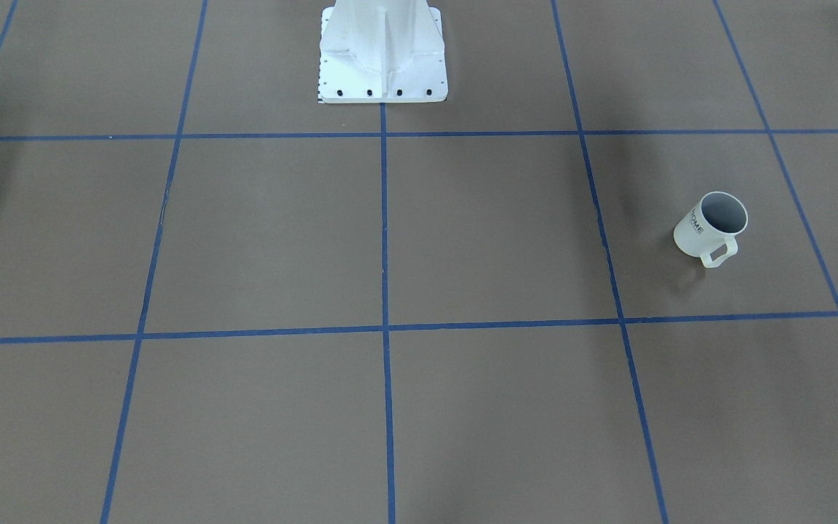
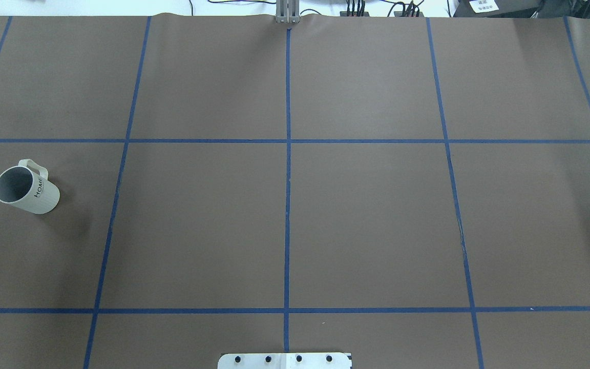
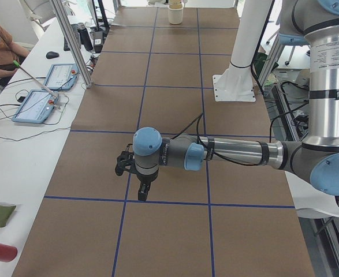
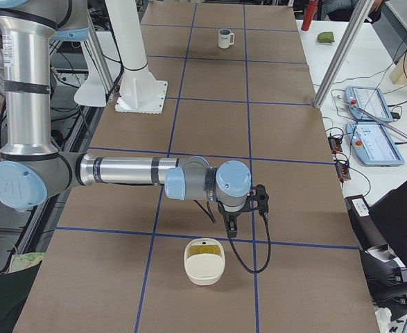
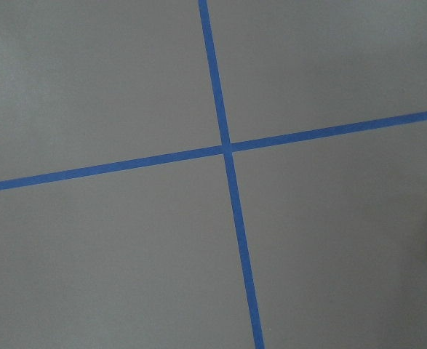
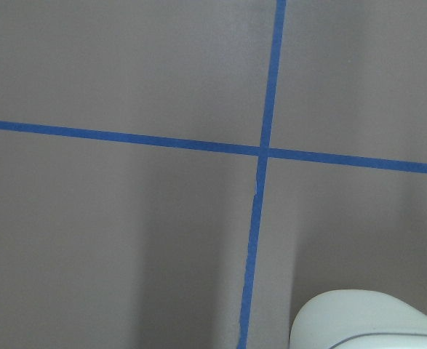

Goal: Left arm hands cup to right arm to dump lemon

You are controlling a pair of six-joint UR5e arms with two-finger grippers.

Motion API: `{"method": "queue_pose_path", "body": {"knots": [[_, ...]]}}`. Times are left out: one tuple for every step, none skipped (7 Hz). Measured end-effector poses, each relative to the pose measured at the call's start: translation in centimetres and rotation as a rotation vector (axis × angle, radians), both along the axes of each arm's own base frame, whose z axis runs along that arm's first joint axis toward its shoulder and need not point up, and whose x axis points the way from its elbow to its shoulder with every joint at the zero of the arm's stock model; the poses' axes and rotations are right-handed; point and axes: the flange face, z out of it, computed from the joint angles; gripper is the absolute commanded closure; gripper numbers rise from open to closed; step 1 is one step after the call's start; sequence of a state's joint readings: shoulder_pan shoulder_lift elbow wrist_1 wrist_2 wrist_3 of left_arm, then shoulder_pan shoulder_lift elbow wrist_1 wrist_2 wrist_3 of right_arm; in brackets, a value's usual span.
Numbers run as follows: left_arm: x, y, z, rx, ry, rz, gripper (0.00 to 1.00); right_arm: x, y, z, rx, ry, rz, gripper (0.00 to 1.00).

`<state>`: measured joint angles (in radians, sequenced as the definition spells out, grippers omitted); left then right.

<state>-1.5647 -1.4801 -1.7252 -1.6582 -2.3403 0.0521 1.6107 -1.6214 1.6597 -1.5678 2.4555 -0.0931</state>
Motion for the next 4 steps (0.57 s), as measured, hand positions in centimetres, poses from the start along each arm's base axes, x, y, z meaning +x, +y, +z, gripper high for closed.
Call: {"method": "queue_pose_path", "body": {"knots": [[0.0, 0.03, 0.07, -0.002, -0.001, 0.0, 0.0, 0.01, 0.02, 0.04, 0.0, 0.002, 0.0, 0.0], [-0.01, 0.06, 0.1, -0.003, -0.001, 0.0, 0.0, 0.12, 0.07, 0.13, -0.005, 0.005, 0.004, 0.0], [-0.01, 0.06, 0.11, -0.002, -0.001, 0.0, 0.0, 0.37, 0.1, 0.24, -0.023, 0.014, 0.023, 0.0], [-0.01, 0.08, 0.14, -0.003, -0.001, 0.0, 0.0, 0.75, 0.14, 0.36, -0.049, 0.029, 0.051, 0.0]]}}
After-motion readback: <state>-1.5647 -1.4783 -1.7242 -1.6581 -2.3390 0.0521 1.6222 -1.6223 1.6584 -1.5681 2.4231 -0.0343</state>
